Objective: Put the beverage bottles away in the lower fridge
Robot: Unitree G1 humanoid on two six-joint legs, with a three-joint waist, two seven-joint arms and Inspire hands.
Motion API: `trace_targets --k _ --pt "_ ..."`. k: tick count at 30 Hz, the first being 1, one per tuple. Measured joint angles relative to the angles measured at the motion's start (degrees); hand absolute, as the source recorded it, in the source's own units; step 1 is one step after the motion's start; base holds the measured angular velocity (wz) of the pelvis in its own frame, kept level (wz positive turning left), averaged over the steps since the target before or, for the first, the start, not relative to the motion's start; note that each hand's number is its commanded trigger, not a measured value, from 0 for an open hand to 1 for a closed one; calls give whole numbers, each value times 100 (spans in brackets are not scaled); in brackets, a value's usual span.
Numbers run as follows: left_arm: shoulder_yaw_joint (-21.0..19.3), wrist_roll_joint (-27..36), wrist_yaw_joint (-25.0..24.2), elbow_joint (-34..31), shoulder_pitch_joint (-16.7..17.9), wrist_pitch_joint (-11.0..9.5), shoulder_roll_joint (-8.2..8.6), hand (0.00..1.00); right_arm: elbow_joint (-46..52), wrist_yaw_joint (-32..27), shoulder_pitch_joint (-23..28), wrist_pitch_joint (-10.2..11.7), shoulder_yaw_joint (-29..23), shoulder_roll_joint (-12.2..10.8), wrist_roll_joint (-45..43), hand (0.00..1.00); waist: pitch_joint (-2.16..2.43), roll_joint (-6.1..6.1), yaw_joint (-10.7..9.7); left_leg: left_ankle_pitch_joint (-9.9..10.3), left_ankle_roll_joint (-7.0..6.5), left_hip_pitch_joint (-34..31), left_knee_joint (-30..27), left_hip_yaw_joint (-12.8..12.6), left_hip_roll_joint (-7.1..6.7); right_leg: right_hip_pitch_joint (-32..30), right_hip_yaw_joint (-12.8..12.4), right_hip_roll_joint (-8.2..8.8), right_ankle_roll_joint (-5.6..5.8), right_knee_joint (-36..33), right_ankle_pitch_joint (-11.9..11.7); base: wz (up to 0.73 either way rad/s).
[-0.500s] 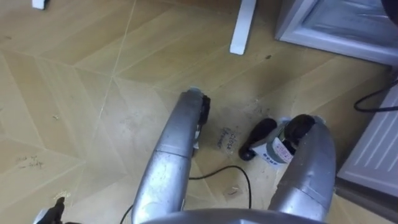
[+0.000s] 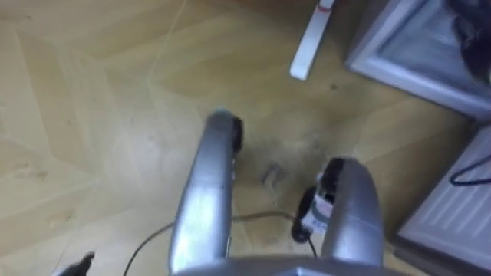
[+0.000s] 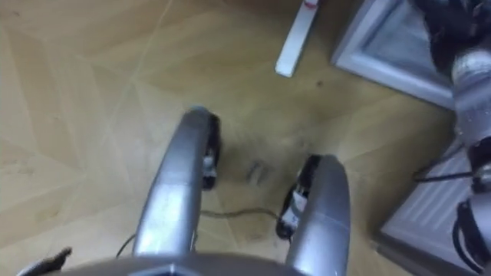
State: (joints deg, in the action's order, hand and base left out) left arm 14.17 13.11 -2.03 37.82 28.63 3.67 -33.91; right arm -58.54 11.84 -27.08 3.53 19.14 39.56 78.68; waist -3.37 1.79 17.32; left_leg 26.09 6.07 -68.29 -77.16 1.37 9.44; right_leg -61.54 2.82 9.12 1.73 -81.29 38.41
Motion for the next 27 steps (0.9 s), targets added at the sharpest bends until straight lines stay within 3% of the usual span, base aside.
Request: trace_targets --k 2,3,4,6,8,14,16,20,23,27 --pt "-83 24 -3 69 -27 -20 6 0 -110 228 72 -8 -4 -1 -190 0 6 7 -4 -76 -177 200 168 -94 -84 144 18 164 130 334 -290 -49" --pt "-159 30 -15 140 -70 -61 6 0 -170 363 168 -12 -15 0 -282 0 22 27 -57 -165 -382 326 286 -104 -201 263 53 284 201 534 -543 -21" --pt "-228 54 -21 192 -145 -64 19 0 -176 472 284 -38 -19 -2 -286 0 41 65 -147 -182 -457 441 392 -121 -316 384 72 388 303 720 -800 -6" --pt "-294 91 -38 377 -377 -116 111 0 -263 680 465 -68 -36 -6 -417 0 47 79 -249 -167 -488 668 617 -188 -355 646 128 405 389 1016 -944 4" --pt "-283 84 -130 480 -577 -172 199 0 -462 929 612 -115 -33 -18 -630 0 86 143 -298 -214 -518 940 929 -245 -363 889 153 383 396 1342 -1006 -2" --pt "-274 88 -334 864 -885 -373 595 0 -1041 1411 921 -204 -103 -267 -1414 0 113 180 -470 -322 -353 1891 1901 -314 -300 1767 363 271 329 2323 -1186 -8" --pt "-274 109 -369 1206 -1118 -391 802 0 -1103 1519 1194 -244 -277 -497 -1525 0 128 164 -488 -380 -289 2135 2244 -300 -296 1973 464 242 284 2655 -1297 -14" --pt "-279 96 -362 1564 -1432 -479 966 0 -1176 1521 1531 -261 -306 -1001 -1557 0 146 98 -596 -449 -214 2451 2651 -266 -282 2270 783 286 213 3018 -1418 -12" --pt "-281 55 -255 1630 -1494 -597 1075 0 -1259 1573 1734 -289 -305 -1290 -1657 0 143 57 -661 -469 -179 2686 2859 -276 -267 2478 878 281 189 3215 -1465 -5" --pt "-272 -35 -203 1939 -1674 -687 1442 0 -1462 1578 2044 -288 -304 -1643 -2186 0 179 -98 -791 -591 -169 3211 3392 -288 -298 3013 1011 262 213 3758 -1622 0"
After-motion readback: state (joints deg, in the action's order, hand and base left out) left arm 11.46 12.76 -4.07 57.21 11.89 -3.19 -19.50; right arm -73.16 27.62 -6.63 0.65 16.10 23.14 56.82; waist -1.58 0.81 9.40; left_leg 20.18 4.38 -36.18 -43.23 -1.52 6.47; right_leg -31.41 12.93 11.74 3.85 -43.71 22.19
